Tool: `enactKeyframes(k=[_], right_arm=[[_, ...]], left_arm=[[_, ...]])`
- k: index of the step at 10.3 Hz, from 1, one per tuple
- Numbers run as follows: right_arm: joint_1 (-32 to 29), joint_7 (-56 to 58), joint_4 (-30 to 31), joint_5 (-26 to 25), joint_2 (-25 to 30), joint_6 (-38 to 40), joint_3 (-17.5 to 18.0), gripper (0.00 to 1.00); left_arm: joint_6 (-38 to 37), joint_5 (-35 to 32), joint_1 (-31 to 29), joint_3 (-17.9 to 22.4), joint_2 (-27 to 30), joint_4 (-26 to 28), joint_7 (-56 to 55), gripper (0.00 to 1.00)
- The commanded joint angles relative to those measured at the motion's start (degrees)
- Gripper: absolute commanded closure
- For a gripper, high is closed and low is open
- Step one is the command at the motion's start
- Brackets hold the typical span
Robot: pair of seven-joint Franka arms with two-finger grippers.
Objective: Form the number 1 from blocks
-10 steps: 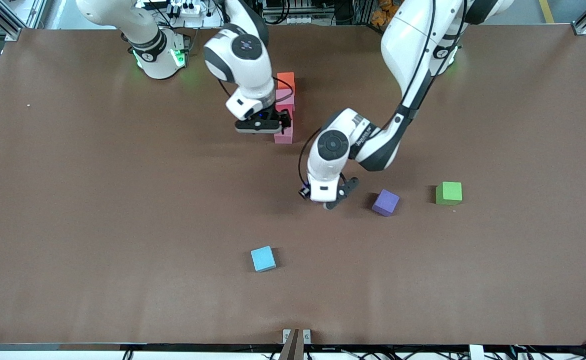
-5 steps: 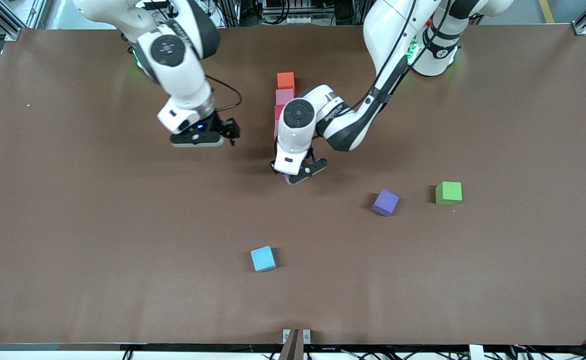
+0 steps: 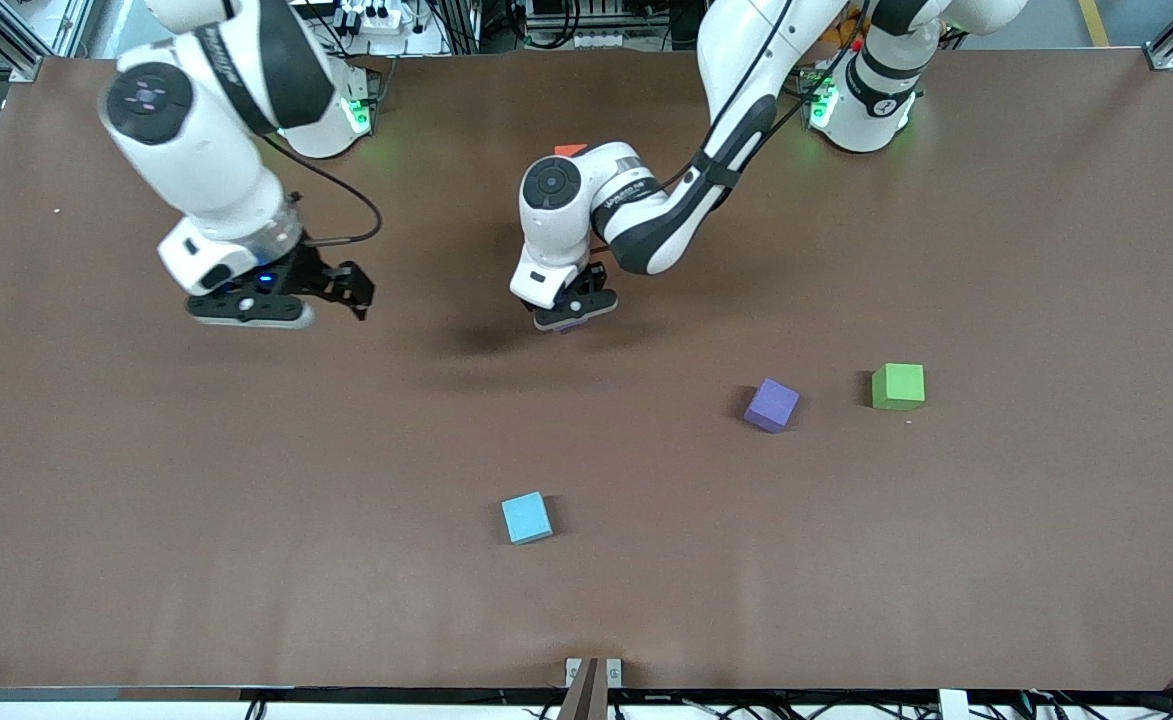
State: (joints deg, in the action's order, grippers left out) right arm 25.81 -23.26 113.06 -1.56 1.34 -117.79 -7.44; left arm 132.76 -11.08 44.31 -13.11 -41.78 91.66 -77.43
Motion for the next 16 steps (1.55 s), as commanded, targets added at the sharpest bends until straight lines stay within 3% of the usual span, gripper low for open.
enactKeyframes(k=[1,4,5,7,8,11,16], right_arm=[[-5.2,5.4,-4.9,-0.4,-0.8,2.1,0.8,0.0],[-10.7,9.9,-15.3,-0.3,-3.3,11.3,1.5,0.0],[-13.8,11.6,-18.6,-0.1,-4.1,14.8,3.5,0.0],[-24.1,14.3,-22.0,-0.1,-4.2,17.8,12.3,0.0],[-25.5,15.3,-23.2,-0.3,-4.2,19.5,13.1,0.0],[-26.0,19.0,-26.4,-0.5,-4.2,23.7,12.2,0.0],[-25.6,19.8,-26.4,-0.3,-4.2,23.9,11.0,0.0]], left_arm=[[0.0,-1.9,-0.1,-0.9,-0.2,0.4,1.6,1.0],[0.0,-5.2,-0.2,-2.3,-0.3,1.2,3.8,1.0],[0.0,-5.5,-0.2,-2.4,-0.2,1.2,5.3,1.0],[0.0,-5.7,-0.2,-2.4,-0.2,1.2,8.5,1.0],[0.0,-5.7,-0.2,-2.4,-0.1,1.2,9.6,1.0],[0.0,-5.7,-0.4,-2.4,-0.3,1.2,10.3,1.0],[0.1,-5.6,-0.6,-2.4,-0.4,1.2,12.3,1.0]])
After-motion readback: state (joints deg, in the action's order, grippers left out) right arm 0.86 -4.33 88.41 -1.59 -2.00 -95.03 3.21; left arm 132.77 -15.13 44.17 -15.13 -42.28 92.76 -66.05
